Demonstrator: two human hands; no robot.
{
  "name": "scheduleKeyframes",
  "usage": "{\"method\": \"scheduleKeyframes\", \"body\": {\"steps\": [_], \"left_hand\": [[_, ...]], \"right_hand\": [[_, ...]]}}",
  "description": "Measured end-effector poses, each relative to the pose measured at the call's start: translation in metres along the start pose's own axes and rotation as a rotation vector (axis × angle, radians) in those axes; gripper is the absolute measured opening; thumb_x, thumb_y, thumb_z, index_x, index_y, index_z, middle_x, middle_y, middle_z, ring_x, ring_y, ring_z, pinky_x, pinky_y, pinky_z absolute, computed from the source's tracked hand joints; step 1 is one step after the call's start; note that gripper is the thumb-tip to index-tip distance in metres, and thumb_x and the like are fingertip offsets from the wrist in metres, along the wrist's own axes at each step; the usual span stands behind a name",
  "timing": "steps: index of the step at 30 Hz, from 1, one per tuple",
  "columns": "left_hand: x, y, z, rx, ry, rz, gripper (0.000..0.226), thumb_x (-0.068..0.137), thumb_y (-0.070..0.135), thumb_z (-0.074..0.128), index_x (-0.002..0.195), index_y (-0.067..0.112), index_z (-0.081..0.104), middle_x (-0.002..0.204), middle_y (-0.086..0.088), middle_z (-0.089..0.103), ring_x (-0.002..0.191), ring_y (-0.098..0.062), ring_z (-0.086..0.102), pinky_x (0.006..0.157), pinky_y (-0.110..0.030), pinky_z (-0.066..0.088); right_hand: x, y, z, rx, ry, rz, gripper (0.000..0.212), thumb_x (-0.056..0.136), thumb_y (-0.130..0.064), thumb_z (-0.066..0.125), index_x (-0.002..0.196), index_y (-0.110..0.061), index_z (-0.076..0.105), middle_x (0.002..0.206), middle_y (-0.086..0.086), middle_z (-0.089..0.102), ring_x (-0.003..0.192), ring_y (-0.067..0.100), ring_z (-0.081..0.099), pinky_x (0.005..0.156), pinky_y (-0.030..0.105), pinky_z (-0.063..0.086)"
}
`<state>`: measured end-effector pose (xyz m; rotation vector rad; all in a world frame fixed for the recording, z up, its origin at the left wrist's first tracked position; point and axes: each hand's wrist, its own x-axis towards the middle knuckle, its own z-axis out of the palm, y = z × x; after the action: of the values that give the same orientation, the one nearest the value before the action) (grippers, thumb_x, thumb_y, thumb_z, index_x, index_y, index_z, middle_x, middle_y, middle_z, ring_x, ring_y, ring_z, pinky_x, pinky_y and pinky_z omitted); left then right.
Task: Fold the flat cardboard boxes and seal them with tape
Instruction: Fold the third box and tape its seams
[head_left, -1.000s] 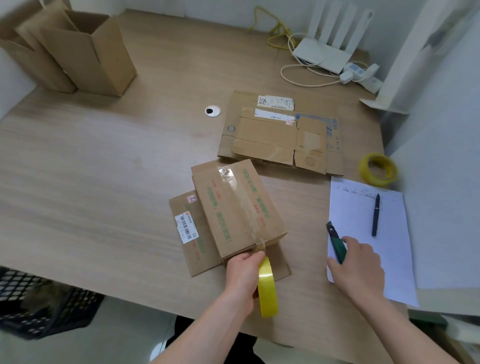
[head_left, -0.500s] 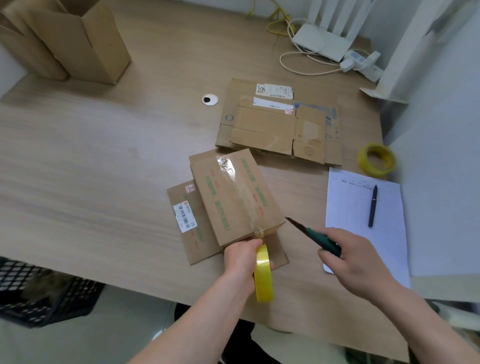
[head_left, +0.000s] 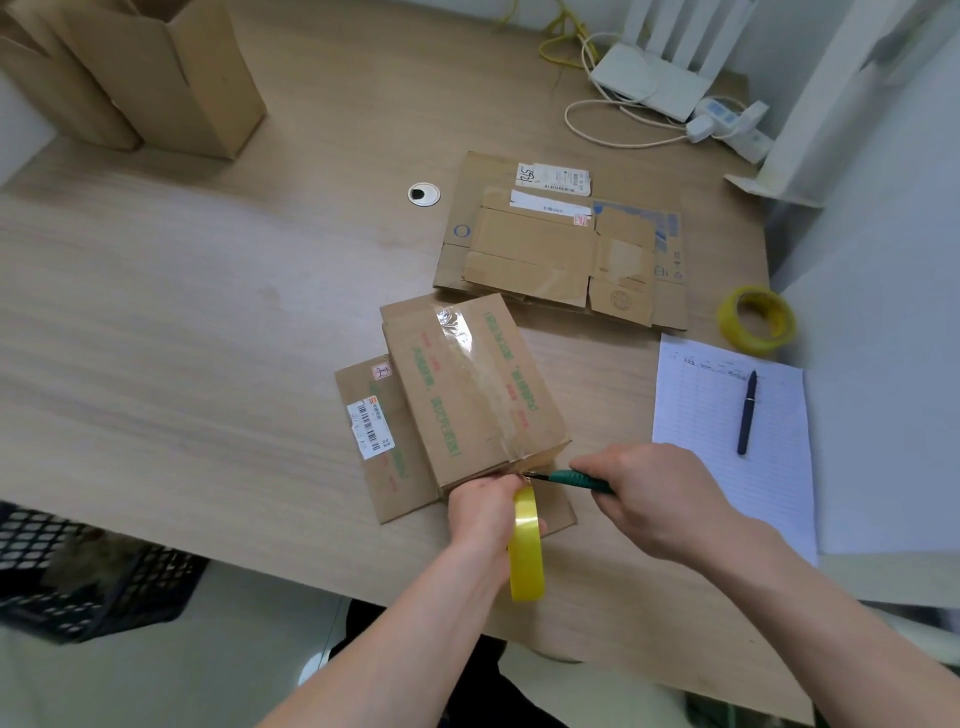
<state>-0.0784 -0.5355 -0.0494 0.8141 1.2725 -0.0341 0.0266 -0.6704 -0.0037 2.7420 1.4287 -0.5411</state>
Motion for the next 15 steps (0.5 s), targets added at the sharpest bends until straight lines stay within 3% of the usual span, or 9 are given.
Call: {"method": "scheduleKeyframes", "body": {"steps": [9, 13, 15], "left_hand": [[0.004, 0.0, 0.0, 0.016, 0.017, -0.005, 0.007, 0.082, 0.004, 0.073, 0.078, 0.0, 0.069, 0.066, -0.016, 0.061, 0.04, -0.028, 0.057, 0.045, -0.033, 0.052], [0.007, -0.001, 0.0, 0.043, 0.024, 0.01, 0.01, 0.081, 0.007, 0.074, 0.081, -0.002, 0.07, 0.081, -0.017, 0.065, 0.073, -0.037, 0.065, 0.066, -0.049, 0.058], [0.007, 0.0, 0.0, 0.052, 0.025, 0.011, 0.012, 0.081, 0.008, 0.074, 0.083, -0.003, 0.069, 0.084, -0.018, 0.064, 0.079, -0.037, 0.064, 0.072, -0.053, 0.058]], "right_hand": [[0.011, 0.001, 0.007, -0.091, -0.063, 0.125, 0.008, 0.087, -0.019, 0.044, 0.083, -0.024, 0.049, 0.073, -0.005, 0.052, 0.069, 0.021, 0.052, 0.049, 0.032, 0.028], [-0.015, 0.032, 0.025, 0.043, -0.078, 0.345, 0.011, 0.083, -0.022, 0.044, 0.084, -0.028, 0.054, 0.072, -0.007, 0.056, 0.07, 0.013, 0.054, 0.055, 0.029, 0.039], [-0.029, 0.049, 0.04, 0.107, -0.009, 0.515, 0.011, 0.085, -0.022, 0.046, 0.085, -0.029, 0.054, 0.074, -0.007, 0.055, 0.069, 0.011, 0.052, 0.054, 0.029, 0.041]]}}
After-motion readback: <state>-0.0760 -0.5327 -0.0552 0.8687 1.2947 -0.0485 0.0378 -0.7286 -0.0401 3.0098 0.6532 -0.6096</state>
